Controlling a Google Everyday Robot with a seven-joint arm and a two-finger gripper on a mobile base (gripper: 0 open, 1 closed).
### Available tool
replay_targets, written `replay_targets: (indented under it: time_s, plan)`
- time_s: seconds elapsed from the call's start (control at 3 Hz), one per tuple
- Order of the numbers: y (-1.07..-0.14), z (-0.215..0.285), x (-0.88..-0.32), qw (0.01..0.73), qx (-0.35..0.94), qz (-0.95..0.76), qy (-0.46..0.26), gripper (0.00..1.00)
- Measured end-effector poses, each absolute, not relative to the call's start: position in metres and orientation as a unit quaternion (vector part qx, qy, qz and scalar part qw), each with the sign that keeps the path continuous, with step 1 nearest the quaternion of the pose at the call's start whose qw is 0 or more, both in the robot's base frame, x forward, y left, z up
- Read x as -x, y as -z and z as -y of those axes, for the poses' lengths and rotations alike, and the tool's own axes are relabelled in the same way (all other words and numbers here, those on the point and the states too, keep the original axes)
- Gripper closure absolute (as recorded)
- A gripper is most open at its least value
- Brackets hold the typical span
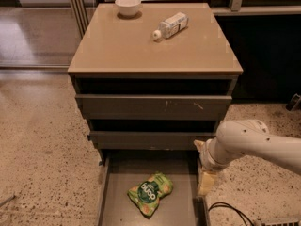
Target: Pick green rice chip bag from bottom drawer and place on counter
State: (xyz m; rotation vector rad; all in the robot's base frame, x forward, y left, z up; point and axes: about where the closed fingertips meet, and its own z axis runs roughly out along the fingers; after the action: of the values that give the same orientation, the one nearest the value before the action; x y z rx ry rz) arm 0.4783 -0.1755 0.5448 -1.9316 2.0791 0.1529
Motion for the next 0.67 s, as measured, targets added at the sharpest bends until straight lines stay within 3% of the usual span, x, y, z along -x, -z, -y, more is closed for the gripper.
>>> replay_targets:
  time_s: [0.67]
  plan:
    - [-0.482,0.162,-0.478,0.155,0.672,-0.720,-0.079,0.00]
